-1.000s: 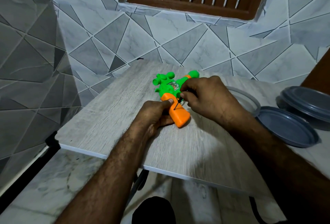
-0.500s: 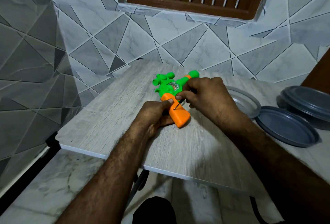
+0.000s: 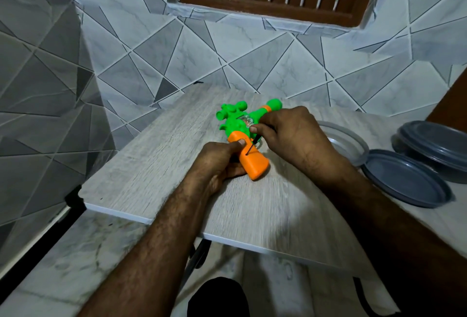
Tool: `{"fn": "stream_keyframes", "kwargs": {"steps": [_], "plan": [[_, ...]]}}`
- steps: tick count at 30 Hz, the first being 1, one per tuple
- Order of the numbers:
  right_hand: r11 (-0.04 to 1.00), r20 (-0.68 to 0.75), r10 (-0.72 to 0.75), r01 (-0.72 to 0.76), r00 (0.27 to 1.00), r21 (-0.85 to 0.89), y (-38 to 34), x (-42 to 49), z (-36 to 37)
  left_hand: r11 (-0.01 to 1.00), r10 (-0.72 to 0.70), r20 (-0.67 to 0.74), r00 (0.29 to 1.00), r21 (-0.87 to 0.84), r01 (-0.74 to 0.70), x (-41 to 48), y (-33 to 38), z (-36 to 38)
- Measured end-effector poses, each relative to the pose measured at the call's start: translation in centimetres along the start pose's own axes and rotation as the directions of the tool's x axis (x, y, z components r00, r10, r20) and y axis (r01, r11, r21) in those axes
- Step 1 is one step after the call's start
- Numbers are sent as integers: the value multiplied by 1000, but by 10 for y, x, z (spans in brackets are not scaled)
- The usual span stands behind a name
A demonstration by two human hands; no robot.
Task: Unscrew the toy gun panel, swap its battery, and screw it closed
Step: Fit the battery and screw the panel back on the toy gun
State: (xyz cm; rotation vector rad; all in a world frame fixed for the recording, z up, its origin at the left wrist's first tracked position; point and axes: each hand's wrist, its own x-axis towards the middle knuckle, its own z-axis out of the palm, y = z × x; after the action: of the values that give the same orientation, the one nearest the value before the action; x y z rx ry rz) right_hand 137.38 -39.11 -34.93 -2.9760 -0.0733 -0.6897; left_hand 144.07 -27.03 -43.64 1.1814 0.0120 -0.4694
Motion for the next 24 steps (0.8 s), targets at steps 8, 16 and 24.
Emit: {"fn": "stream_keyframes", "kwargs": {"steps": [8,16,24], "plan": [[970,26,68,-72,997,231,1,-5,-3,1000,0,-9,1000,12,0,-1,2,1],[1000,34,-13,13,999,-25,-3,-8,-6,1000,-3,-6,1000,1,3,-3,1,2],[1000,37,19,-20,999,24,-3,-5,-3,1000,-2,-12,1000,2,2,-4,2,2]]}}
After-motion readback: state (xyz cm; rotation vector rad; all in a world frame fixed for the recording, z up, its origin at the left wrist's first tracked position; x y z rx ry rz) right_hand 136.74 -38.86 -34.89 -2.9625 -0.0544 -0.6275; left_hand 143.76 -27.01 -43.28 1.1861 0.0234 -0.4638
